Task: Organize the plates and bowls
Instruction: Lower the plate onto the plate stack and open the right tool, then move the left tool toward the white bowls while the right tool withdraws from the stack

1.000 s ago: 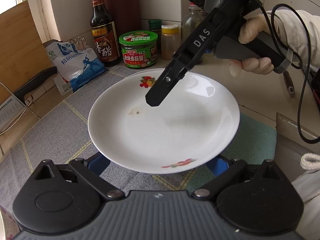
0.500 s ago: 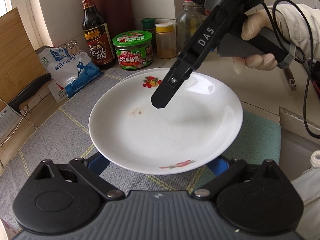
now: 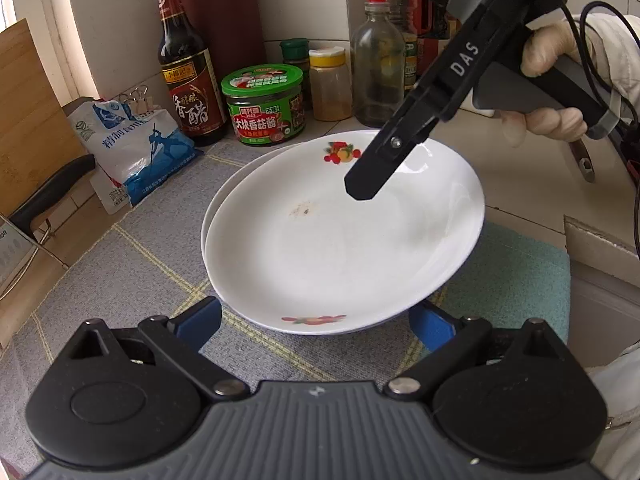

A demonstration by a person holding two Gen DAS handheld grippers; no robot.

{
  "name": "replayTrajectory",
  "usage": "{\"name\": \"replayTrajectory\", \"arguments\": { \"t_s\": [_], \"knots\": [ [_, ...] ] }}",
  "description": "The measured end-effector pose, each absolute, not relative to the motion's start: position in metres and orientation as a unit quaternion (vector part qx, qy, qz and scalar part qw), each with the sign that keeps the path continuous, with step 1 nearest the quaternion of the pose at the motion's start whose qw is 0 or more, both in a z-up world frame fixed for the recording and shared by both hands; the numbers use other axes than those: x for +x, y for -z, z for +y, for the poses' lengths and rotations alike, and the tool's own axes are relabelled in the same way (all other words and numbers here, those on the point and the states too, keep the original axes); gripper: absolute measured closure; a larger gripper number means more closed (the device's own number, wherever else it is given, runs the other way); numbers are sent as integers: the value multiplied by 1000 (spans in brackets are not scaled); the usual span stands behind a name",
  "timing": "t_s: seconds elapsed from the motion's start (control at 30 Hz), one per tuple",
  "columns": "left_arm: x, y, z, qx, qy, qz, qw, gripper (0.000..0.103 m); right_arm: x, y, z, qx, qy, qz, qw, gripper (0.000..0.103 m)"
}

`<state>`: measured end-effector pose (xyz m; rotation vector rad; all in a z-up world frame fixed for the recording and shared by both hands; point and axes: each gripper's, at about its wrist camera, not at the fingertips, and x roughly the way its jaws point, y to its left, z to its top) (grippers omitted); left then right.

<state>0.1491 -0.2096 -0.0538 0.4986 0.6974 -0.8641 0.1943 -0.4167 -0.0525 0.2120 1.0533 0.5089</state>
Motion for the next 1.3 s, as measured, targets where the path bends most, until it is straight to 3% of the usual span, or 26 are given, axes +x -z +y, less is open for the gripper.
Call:
{"name": "replayTrajectory", "arguments": {
  "t_s": [0.7,1.3],
  "knots": [
    [147,54,-208,218,402,321,829,2,169,41,-408,54,-170,505,845,0],
    [126,12,-176,137,315,283,895,1,122,18,-347,-148,-125,349,917,0]
  ]
}}
